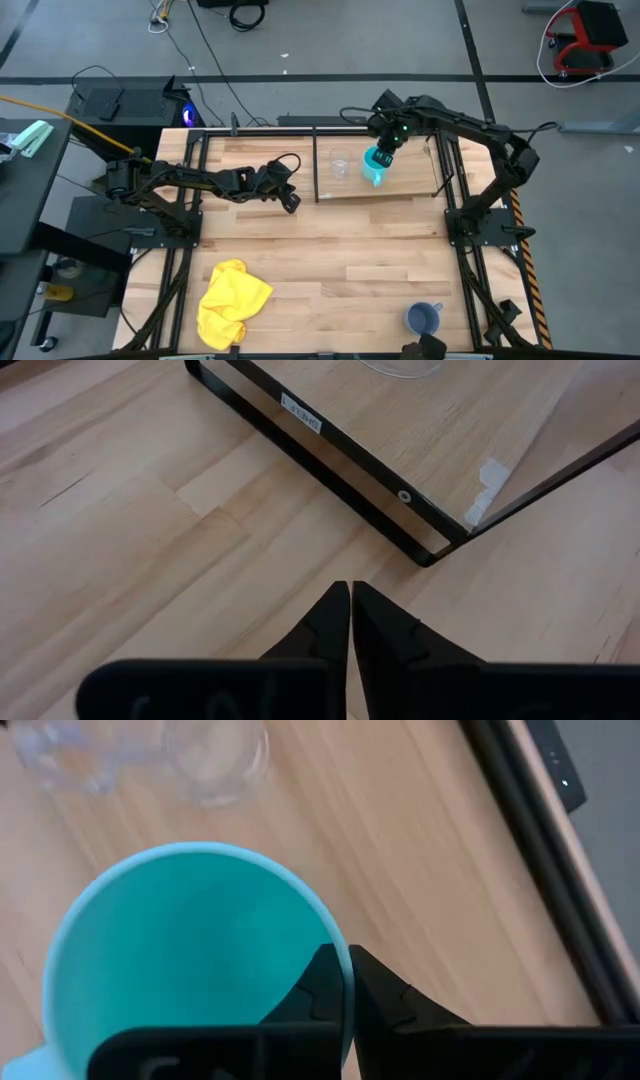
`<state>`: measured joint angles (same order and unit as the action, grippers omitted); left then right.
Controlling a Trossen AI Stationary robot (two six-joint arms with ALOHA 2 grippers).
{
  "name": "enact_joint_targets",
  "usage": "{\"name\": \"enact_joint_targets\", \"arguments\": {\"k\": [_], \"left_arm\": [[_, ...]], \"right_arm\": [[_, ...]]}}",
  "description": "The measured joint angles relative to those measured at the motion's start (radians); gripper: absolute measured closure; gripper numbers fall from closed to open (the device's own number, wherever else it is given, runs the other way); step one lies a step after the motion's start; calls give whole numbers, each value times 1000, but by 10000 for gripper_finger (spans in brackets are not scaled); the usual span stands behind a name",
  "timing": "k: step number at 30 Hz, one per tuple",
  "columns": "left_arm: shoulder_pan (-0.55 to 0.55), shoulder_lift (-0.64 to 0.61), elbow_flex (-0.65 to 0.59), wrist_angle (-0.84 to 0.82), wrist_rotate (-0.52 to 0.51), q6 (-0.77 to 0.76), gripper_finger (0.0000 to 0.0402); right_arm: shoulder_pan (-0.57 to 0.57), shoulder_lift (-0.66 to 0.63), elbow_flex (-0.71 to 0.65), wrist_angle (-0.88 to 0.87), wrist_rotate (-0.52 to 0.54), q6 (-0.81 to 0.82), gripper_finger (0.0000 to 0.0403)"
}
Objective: Stack small to large cups/mugs on shelf
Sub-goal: Put the light blue mug on the shelf
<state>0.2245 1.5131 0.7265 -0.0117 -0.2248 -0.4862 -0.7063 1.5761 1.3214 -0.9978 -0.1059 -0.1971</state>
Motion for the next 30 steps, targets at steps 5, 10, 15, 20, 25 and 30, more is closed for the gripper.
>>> {"name": "enact_joint_targets", "arguments": {"k": [5,10,15,20,25,30], "left_arm": [[0,0,0,0,0,0,384],[2,0,0,0,0,1,389],[3,0,0,1,-3,0,380],[3,0,0,1,-3,0,380],[3,0,0,1,-3,0,389],[3,0,0,1,-3,0,385]], "right_arm": [[-43,-77,-126,114,-3,-34,397],[-73,-113,-149,119,-1,-42,397],[-67,-104,-149,115,-4,-42,396],[-54,-84,-149,117,-10,-41,397],[-50,-81,-149,133,-8,-36,397],[-50,-81,-149,133,-8,-35,396]]}}
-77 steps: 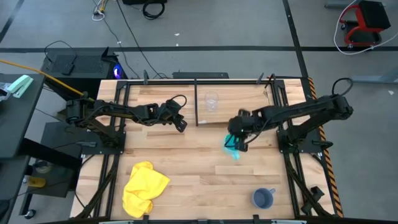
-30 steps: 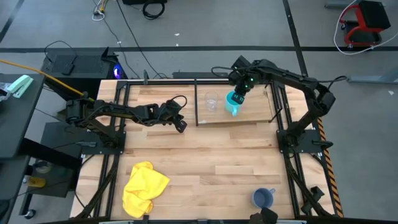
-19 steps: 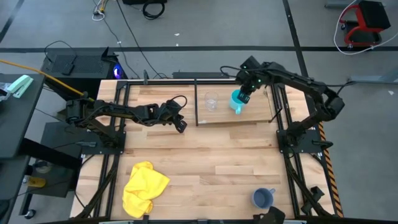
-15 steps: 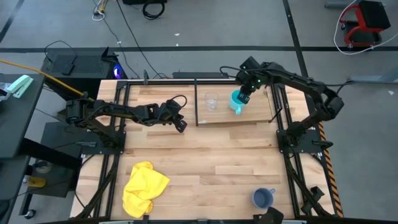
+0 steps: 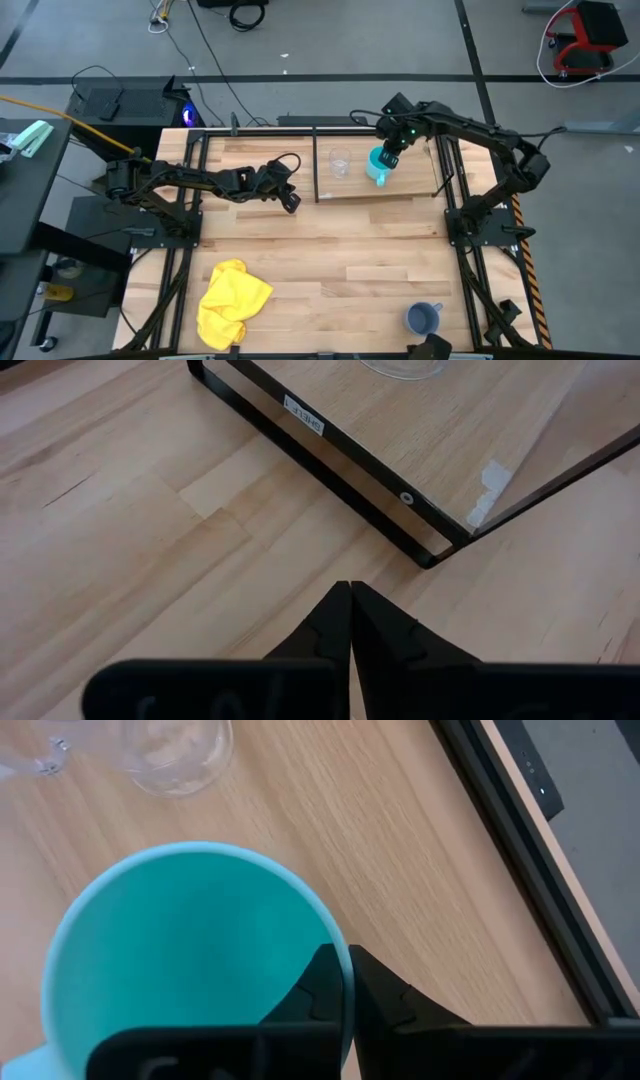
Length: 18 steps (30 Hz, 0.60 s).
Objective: Stack small to large cups/mugs on shelf
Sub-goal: Put the light blue mug on the shelf
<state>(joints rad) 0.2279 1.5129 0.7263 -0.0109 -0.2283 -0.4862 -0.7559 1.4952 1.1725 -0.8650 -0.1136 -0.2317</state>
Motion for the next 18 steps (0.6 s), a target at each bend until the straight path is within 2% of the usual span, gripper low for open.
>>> {"name": "enact_joint_targets", "arguments": {"k": [9,18], "left_arm": [[0,0,0,0,0,0,383],[0,0,0,0,0,-1,383]], "right_arm": [[15,0,0,-2,-7,14,393],[21,0,0,0,-7,16,370]]}}
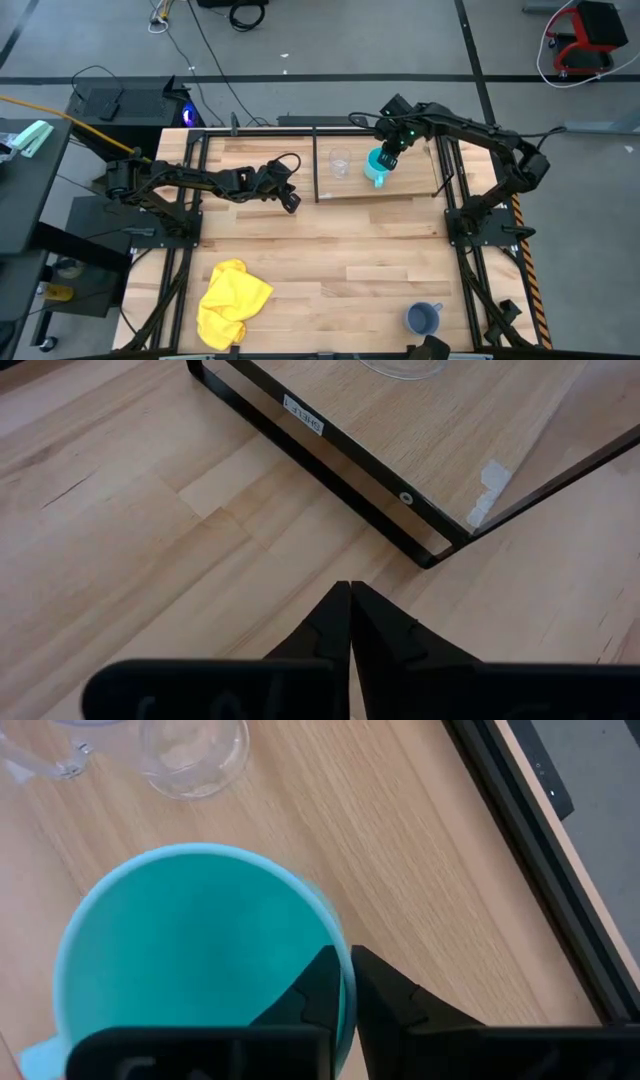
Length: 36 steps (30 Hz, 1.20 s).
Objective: Stack small to large cups/mugs on shelf
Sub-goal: Put the light blue mug on the shelf
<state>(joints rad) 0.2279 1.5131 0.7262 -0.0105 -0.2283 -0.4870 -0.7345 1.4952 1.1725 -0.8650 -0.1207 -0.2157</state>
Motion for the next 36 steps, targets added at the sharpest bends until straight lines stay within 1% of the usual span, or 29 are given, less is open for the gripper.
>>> {"name": "enact_joint_targets", "arguments": {"k": [5,15,22,33,36], "left_arm": [[0,0,0,0,0,0,377],[0,0,0,0,0,0,389],[0,0,0,0,0,0,376],[0,0,0,0,0,0,385],[0,0,0,0,0,0,380]], "right_arm": [[0,0,0,4,0,-5,366],[0,0,0,12,0,-8,364],[0,1,0,33,0,-5,363],[0,1,0,36,0,10,328],[0,1,0,37,23,11,320]]}}
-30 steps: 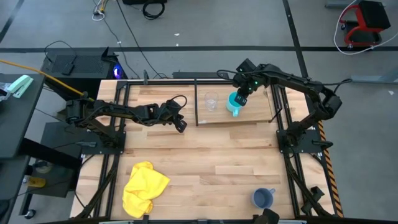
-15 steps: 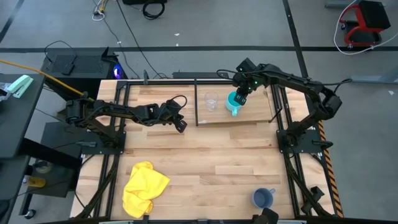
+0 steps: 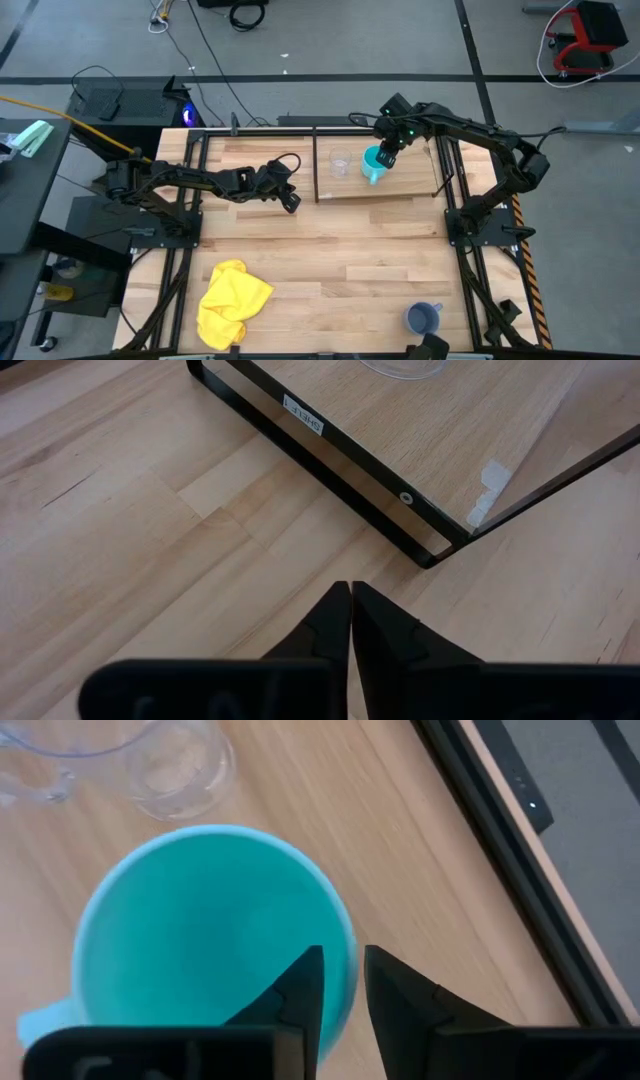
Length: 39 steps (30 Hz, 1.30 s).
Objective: Stack small to large cups/mugs on shelf
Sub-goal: Put the light blue mug on the shelf, then put the purple mug on the shelf
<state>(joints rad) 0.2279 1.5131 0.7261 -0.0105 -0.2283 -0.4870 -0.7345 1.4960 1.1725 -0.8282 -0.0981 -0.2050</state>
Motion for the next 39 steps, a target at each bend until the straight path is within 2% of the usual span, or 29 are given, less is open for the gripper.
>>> {"name": "enact_joint_targets", "arguments": {"k": [12,21,27,32,36,39], "left_arm": [[0,0,0,0,0,0,384],[0,0,0,0,0,1,375],[0,0,0,0,-4,2,375],[0,0,0,0,-6,2,383],[0,0,0,0,-7,2,381],[0,0,0,0,-7,2,376]], "right_arm": [[0,0,2,47,20,-3,315],[1,0,70,23,20,1,315],[5,0,161,-133,19,27,315],[18,0,268,-367,19,106,316],[86,-32,328,-554,19,185,316],[174,-104,332,-636,19,254,316]]}}
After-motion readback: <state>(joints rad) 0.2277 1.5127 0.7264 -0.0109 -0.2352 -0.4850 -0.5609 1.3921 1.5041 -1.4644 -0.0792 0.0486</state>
